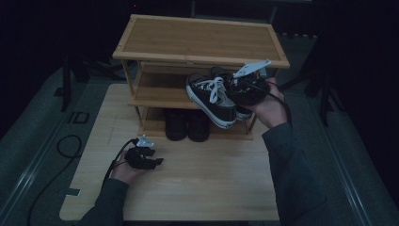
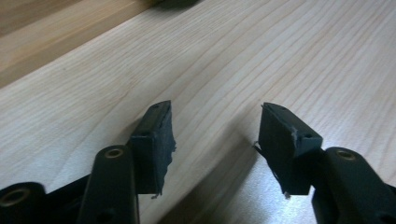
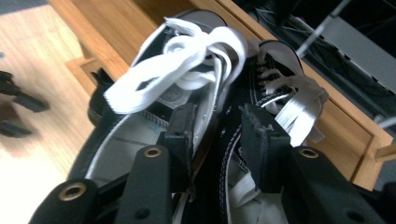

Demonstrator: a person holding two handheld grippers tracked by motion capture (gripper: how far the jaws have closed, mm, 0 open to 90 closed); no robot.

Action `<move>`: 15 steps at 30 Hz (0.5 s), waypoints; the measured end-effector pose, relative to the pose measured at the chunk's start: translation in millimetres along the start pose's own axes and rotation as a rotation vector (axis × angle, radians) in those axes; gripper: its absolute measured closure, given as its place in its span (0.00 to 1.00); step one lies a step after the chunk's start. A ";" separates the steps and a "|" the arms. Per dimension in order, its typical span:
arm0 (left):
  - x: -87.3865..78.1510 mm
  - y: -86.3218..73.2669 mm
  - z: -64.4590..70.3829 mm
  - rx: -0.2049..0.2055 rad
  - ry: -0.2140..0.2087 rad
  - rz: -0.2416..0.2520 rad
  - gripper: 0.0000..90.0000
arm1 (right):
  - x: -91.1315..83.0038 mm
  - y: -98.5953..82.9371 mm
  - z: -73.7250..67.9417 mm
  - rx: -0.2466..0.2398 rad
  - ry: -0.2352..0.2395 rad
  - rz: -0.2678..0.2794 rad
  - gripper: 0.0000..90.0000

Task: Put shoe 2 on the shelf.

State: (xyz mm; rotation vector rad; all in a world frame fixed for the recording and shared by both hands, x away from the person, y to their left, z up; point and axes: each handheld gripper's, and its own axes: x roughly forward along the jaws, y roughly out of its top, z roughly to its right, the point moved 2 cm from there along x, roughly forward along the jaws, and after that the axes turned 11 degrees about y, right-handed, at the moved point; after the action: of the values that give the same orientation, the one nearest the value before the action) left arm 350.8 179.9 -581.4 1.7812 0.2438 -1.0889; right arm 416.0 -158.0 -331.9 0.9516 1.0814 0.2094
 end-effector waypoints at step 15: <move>-30.2 29.7 -6.3 -0.033 -0.010 0.019 0.73 | -6.7 1.1 -7.8 -0.012 0.117 0.050 0.93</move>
State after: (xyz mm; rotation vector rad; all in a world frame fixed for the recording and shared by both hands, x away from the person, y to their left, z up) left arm 354.6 179.6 -538.7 1.7451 0.2368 -1.0737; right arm 406.5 -156.8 -327.8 0.9651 1.1629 0.3154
